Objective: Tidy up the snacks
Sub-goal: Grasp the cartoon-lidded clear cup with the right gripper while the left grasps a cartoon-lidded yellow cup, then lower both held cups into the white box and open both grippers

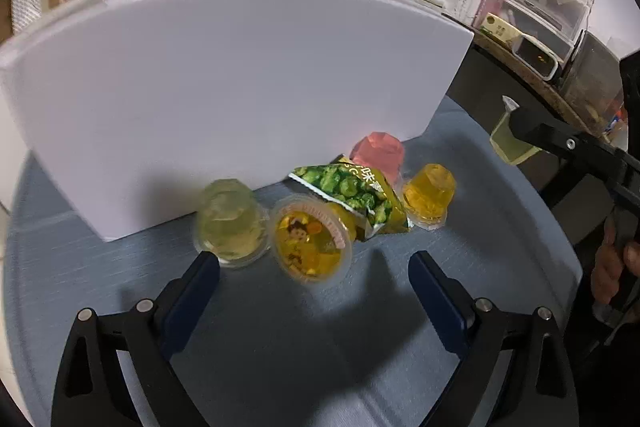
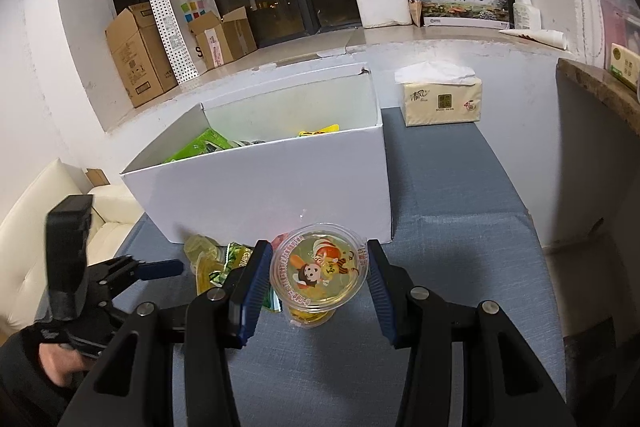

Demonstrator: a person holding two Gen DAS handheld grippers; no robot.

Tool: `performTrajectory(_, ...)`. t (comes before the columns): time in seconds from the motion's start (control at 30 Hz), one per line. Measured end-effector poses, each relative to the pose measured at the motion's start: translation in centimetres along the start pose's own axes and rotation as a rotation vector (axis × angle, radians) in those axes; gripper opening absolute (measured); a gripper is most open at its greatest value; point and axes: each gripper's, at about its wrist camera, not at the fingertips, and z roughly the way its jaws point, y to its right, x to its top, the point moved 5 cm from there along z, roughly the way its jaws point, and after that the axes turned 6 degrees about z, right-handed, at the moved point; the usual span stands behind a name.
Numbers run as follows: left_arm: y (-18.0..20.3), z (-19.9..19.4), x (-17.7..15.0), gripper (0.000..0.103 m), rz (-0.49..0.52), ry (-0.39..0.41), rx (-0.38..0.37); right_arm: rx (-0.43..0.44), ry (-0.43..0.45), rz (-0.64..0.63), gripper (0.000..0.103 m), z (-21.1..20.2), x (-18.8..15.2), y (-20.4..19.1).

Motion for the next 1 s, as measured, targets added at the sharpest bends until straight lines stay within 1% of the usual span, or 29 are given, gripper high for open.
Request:
performTrajectory(0.1, 0.0, 0.2, 0.3, 0.099, 0.01, 0.01, 0.002, -0.002, -0.002, 0.003, 0.051, 0.0, 0.0, 0.0)
performTrajectory(0.17, -1.0, 0.4, 0.4, 0.099, 0.016, 0.005, 0.032, -0.001, -0.004, 0.003, 0.051, 0.1, 0.0, 0.0)
performTrajectory(0.27, -2.6, 0.1, 0.9, 0.099, -0.027, 0.027, 0.008, 0.0, -0.005, -0.001, 0.051, 0.0, -0.2, -0.1)
performTrajectory(0.33, -3.0, -0.1, 1.1, 0.099, -0.034, 0.038, 0.016, 0.0, -0.005, 0.001, 0.051, 0.0, -0.2, 0.0)
performTrajectory(0.37, -2.9, -0.2, 1.1, 0.096, -0.03, 0.046, 0.009, 0.0, -0.008, 0.004, 0.051, 0.1, -0.3, 0.0)
performTrajectory(0.4, -2.7, -0.3, 1.1, 0.085, -0.027, 0.057, -0.009, 0.0, -0.014, 0.006, 0.051, 0.2, -0.4, 0.0)
performTrajectory(0.43, -2.4, -0.3, 1.1, 0.079, -0.026, 0.06, -0.019, 0.001, -0.016, 0.005, 0.051, 0.2, -0.5, 0.0)
performTrajectory(0.5, -1.6, -0.2, 1.0, 0.049, 0.002, 0.046, -0.022, 0.002, -0.017, 0.002, 0.051, 0.2, -0.6, -0.1)
performTrajectory(0.57, -0.7, -0.4, 0.6, 0.049, 0.031, 0.035, -0.006, 0.003, -0.015, 0.002, 0.051, 0.0, -0.6, -0.1)
performTrajectory(0.63, -0.1, -0.5, 0.2, 0.049, 0.041, 0.036, -0.009, 0.001, -0.01, 0.006, 0.051, -0.1, -0.5, 0.0)
performTrajectory(0.73, 0.6, -1.0, -0.3, 0.049, 0.035, 0.053, -0.02, 0.0, -0.009, 0.009, 0.051, -0.2, -0.6, 0.1)
performTrajectory(0.83, 0.7, -1.9, -0.9, 0.049, 0.028, 0.061, -0.006, 0.0, -0.012, 0.008, 0.051, -0.2, -0.6, 0.1)
performTrajectory(0.93, 1.0, -3.8, -0.9, 0.049, 0.02, 0.093, -0.005, 0.002, -0.008, 0.006, 0.051, -0.4, -0.5, -0.1)
performTrajectory(1.0, 1.0, -5.6, -0.4, 0.049, 0.024, 0.128, 0.012, 0.007, -0.002, 0.0, 0.051, -0.6, -0.4, -0.2)
